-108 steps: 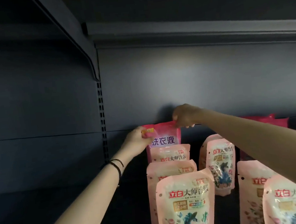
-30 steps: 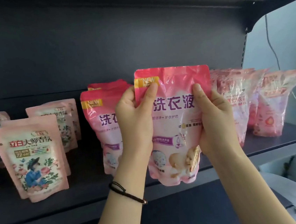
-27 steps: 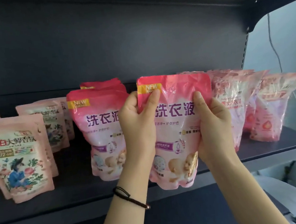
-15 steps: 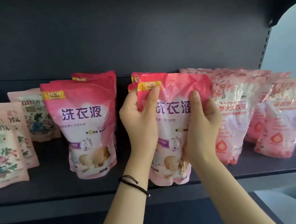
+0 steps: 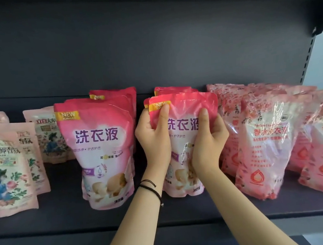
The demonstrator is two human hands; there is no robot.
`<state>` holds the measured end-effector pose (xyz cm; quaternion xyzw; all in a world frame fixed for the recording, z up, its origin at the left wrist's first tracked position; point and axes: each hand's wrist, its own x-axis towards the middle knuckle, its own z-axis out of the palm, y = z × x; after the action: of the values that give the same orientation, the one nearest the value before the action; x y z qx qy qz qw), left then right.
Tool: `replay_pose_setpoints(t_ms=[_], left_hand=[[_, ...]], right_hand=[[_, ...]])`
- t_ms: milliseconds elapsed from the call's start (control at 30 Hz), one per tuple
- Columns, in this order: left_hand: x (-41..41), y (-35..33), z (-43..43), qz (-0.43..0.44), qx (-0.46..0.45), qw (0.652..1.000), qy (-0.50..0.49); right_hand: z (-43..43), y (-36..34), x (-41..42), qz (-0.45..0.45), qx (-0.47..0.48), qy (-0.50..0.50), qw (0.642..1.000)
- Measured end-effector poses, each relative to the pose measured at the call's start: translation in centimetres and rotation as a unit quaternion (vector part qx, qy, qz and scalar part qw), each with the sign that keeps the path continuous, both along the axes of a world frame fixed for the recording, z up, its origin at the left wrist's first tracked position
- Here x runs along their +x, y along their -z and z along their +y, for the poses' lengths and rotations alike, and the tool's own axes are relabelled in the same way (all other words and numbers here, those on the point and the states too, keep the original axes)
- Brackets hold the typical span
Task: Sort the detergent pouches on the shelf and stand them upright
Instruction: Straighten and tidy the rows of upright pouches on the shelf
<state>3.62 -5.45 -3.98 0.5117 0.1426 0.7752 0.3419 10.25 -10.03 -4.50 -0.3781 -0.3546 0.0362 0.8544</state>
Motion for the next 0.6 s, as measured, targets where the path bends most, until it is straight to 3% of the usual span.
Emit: replay_pose_setpoints(t_ms=[333,467,600], left_hand=[[-0.2,0.2,-0.1,0.075,0.007,0.997,-0.036],[-1.3,0.3,-1.6,0.128,0.023,0.989,-0.064],[-3.0,2.7,-3.0,0.241,0.012,0.968,-0.071]], right_hand=[[-0.5,0.5,1.1,-0.018,-0.081,-0.001,0.997],[-2.1,0.4,1.4,-0.081,-0.105,0.015,0.991],[-4.4,1.5,2.4,-0.191,-0.143,-0.006,0.971]])
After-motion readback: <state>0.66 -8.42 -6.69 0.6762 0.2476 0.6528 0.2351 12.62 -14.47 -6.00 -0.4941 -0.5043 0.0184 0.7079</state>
